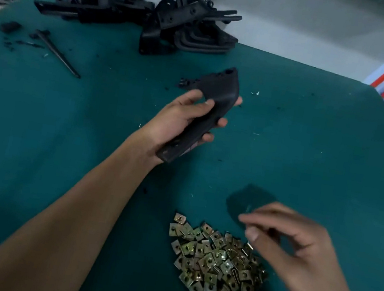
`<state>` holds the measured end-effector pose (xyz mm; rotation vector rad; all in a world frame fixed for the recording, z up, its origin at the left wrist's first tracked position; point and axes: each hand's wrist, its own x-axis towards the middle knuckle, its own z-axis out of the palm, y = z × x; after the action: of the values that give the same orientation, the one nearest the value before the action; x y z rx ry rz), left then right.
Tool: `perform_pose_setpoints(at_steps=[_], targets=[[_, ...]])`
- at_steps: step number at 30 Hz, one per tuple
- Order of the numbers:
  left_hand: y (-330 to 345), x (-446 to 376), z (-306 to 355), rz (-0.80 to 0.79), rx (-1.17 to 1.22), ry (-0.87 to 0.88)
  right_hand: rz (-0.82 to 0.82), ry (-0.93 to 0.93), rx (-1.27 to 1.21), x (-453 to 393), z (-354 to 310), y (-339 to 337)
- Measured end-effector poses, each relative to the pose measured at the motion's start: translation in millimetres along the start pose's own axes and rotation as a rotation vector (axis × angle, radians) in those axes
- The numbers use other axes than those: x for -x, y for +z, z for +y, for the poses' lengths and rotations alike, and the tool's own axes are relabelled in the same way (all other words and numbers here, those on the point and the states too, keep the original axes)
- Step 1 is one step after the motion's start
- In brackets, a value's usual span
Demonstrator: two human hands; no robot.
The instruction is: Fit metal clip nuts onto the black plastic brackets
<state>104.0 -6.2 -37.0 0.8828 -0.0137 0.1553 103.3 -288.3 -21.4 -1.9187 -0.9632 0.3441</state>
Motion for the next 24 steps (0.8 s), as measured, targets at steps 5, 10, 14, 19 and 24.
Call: perform_pose_setpoints(at_steps=[5, 10, 14, 19, 24], targets=[[0.8, -0.4, -6.1, -0.084, -0.082, -0.052, -0.105, 0.127, 0.181, 6.1, -1.6, 10.2], [4.7, -2.1, -13.8, -0.122, -0.326, -0.098, -0.183, 0.153, 0.199, 1.0, -2.2, 9.8], [7.8, -2.2, -17.7, -0.11, -0.393, -0.121, -0.115, 0.184, 0.031, -2.7, 0.4, 8.1], [9.0, -4.4, -18.7, -0.061, -0.349, -0.122, 0.02, 0.156, -0.315, -16.8, 16.0, 7.5], [8.2, -5.8, -18.2, -0.055, -0.372, -0.093, 0.104, 0.22, -0.694, -46.1, 31.5, 1.6]])
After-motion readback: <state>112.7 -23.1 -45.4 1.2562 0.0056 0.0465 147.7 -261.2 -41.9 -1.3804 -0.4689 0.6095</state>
